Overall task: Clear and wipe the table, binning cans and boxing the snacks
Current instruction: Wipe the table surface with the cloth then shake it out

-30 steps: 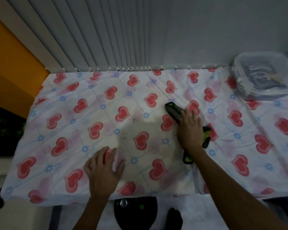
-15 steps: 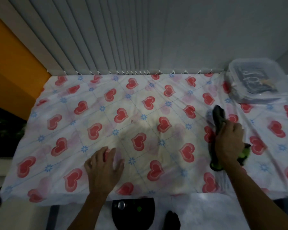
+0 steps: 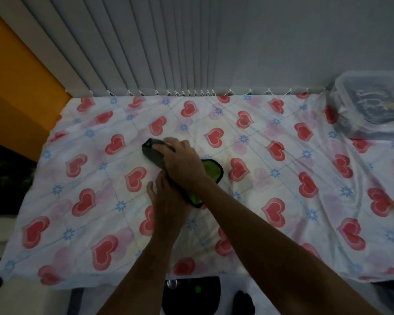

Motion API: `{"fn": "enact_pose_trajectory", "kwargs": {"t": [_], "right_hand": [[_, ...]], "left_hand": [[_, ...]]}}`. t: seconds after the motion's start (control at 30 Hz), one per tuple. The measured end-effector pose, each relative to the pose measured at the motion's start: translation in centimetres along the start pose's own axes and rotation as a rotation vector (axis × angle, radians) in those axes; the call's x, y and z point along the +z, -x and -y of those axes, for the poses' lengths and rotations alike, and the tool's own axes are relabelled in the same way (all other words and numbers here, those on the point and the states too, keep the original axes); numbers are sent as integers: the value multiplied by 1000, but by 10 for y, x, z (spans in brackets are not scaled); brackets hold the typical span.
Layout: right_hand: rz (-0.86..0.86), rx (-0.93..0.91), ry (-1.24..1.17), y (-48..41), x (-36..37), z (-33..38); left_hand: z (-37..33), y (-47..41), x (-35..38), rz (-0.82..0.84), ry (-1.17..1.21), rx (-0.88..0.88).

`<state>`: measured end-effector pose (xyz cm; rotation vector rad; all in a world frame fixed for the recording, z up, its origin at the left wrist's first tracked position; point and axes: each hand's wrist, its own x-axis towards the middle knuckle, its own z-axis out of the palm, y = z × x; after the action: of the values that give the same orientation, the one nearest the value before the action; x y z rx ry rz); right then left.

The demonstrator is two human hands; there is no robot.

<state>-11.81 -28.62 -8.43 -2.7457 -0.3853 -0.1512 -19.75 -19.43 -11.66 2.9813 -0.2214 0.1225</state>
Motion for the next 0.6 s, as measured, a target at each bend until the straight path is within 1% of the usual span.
{"fn": "enact_pose_trajectory", "kwargs": {"t": [0.07,0.1,0.2,0.4,0.6], "right_hand": [[135,-61,0,-3,20,-12],[161,-63,-6,-2,26,-19],[145,-43,52,-2,24,-38],[32,209,143,10,0,-99],[-42,439,223,43,-38,-189]], "left_hand": [[2,3,6,-9,-12,-3],[2,3,7,-18,-14,-17],[-2,1,4,-52,-27,-49],[-3,-2,3,-67,-17,-66],[-3,-5,3,3,-49,-87]]}}
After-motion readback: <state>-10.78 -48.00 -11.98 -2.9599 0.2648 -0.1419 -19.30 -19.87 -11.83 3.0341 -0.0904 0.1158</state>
